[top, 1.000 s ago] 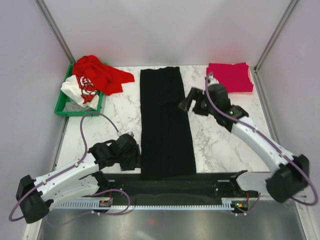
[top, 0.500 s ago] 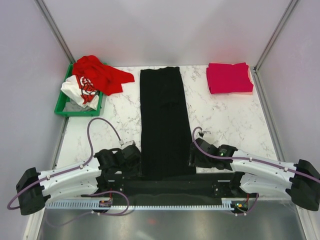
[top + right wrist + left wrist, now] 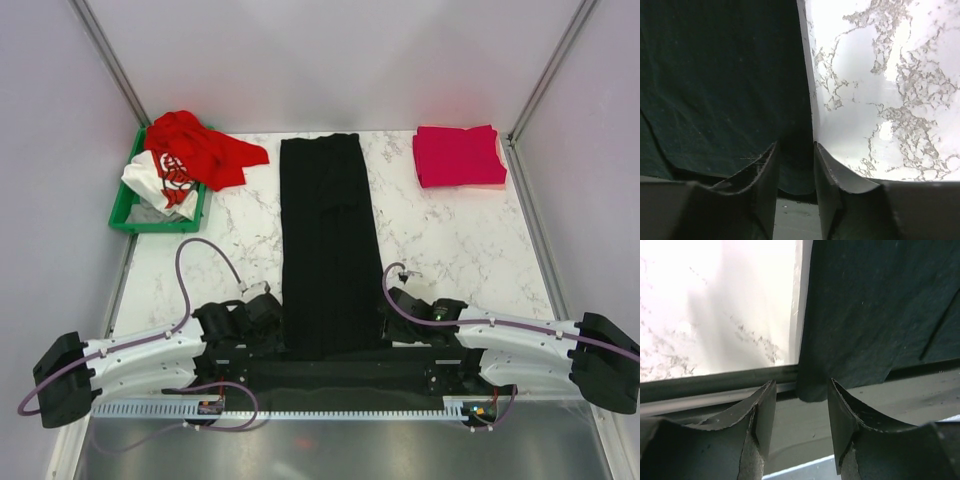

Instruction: Fold and stack the t-shirts

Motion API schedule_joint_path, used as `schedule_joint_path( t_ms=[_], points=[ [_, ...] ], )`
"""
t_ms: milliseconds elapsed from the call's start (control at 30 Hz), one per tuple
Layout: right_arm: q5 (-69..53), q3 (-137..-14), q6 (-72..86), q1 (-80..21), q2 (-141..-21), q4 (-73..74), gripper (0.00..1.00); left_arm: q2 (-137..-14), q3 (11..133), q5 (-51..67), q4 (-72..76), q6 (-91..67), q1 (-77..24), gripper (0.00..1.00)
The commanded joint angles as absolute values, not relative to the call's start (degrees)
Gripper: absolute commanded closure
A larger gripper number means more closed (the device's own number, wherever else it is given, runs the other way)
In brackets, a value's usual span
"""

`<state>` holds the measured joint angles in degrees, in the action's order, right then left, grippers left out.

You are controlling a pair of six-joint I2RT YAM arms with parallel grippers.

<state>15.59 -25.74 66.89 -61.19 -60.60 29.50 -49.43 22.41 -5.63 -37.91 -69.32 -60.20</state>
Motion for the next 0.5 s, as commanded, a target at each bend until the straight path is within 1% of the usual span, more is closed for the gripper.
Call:
schedule_joint_path(
  t_ms=[0, 100, 133, 200, 233, 300, 333, 367, 400, 467],
  points=[
    [16.8, -23.9, 68.4, -61.6, -60.7, 28.9, 0.62, -51.0, 22.2, -9.0, -33.9, -71.7, -60.5, 0.48],
    [16.8, -23.6, 68.4, -61.6, -60.6, 29.0, 0.70, -52.0, 22.2, -8.4, -31.9, -71.8, -60.5, 0.52],
    [16.7, -23.6, 68.4, -61.6, -60.5, 29.0, 0.74, -52.2, 22.2, -8.2, -31.4, -71.8, -60.5, 0.57],
    [16.6, -23.2, 68.3, -61.6, -60.1, 28.7, 0.78, -52.4, 21.9, -7.7, -29.5, -72.0, -60.6, 0.59],
    [16.5, -23.0, 68.3, -61.6, -60.0, 28.5, 0.81, -52.5, 21.7, -7.7, -28.8, -71.9, -60.6, 0.66],
    [16.5, -22.8, 68.1, -61.6, -59.5, 28.0, 0.86, -52.5, 21.3, -8.1, -27.8, -72.2, -60.8, 0.76],
    [16.4, -22.8, 68.0, -61.6, -59.4, 28.1, 0.96, -52.4, 21.3, -8.3, -26.9, -72.2, -60.9, 0.90],
    [16.3, -22.9, 68.0, -61.6, -59.0, 28.1, 1.00, -51.6, 21.4, -8.4, -26.5, -72.2, -61.1, 0.95],
    [16.4, -23.1, 67.9, -61.6, -58.6, 28.6, 1.00, -51.1, 21.7, -8.7, -26.6, -71.9, -61.1, 0.98],
    [17.5, -25.4, 67.8, -61.6, -57.1, 30.2, 1.00, -50.0, 23.8, -9.4, -27.5, -71.5, -61.1, 0.98]
  ],
)
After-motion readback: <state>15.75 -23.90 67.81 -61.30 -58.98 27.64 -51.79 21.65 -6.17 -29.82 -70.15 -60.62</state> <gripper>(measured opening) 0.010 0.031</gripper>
